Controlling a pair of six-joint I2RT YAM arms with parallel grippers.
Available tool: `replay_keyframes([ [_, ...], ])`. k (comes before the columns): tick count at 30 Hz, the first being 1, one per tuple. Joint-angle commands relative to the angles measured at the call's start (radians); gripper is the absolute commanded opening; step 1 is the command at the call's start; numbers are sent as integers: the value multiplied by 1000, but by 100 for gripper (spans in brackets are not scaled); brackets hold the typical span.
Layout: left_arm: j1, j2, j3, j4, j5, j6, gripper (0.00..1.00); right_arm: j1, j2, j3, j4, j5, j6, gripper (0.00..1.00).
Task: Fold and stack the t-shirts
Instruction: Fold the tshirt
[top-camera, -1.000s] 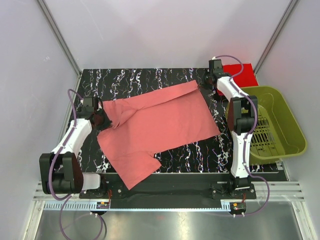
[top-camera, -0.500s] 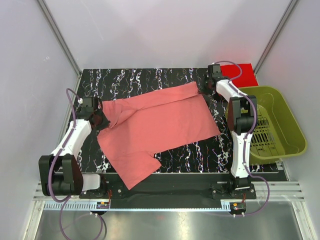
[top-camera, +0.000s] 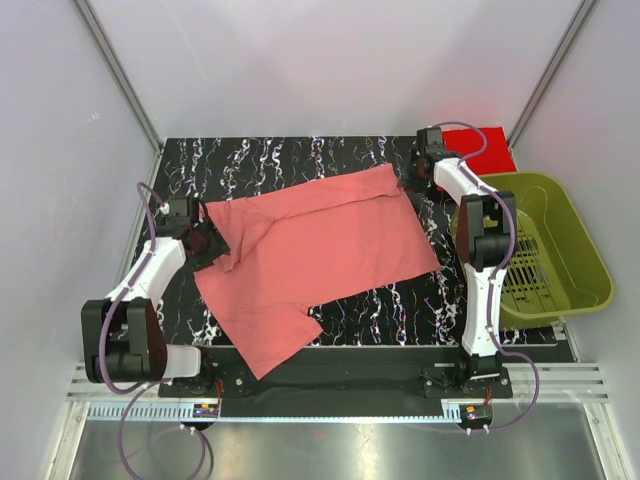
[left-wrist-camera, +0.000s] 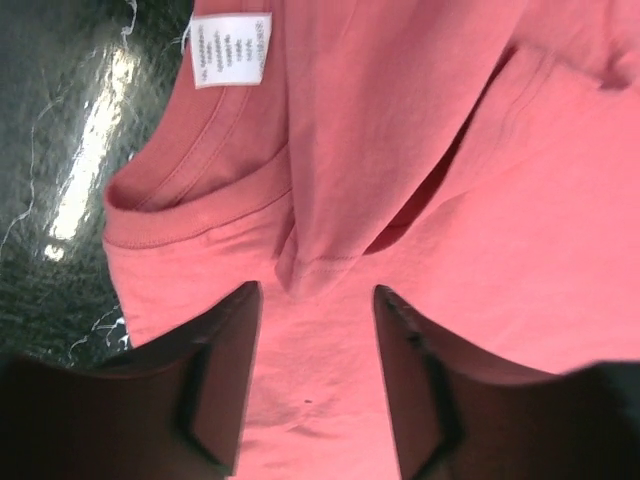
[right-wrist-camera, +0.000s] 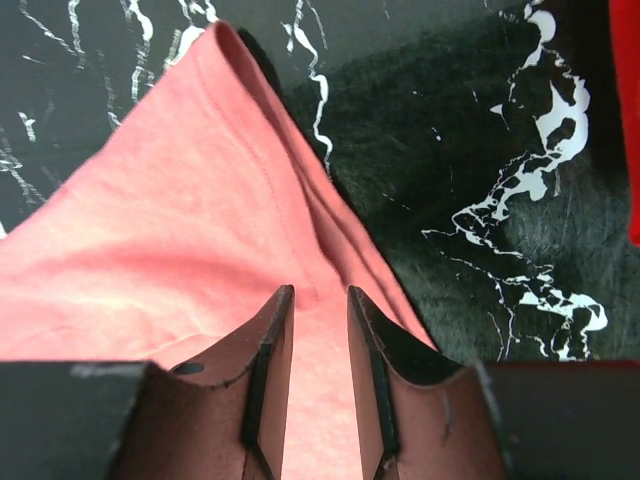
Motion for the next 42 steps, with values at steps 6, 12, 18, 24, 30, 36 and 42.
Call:
replay_keyframes([
  [6,-7,162,27,135,125,-2,61,37,-115,5,-33,20,0,39],
  [12,45,288,97,134,79,-51,58,86,-179,-95,-33,39,-15,35],
  [18,65,389,227,85,-45,-57,58,134,-265,-248,-13,101,-9,32],
  [24,82,552,428,62,-95,-5,58,200,-357,-437,5,215,104,33],
  [30,85,589,570,-9,-72,37,58,266,-429,-580,9,319,259,32],
  [36,85,496,600,-35,-64,89,59,321,-490,-644,-27,373,422,31],
  [42,60,336,500,55,-33,135,60,359,-503,-666,-30,439,477,31],
])
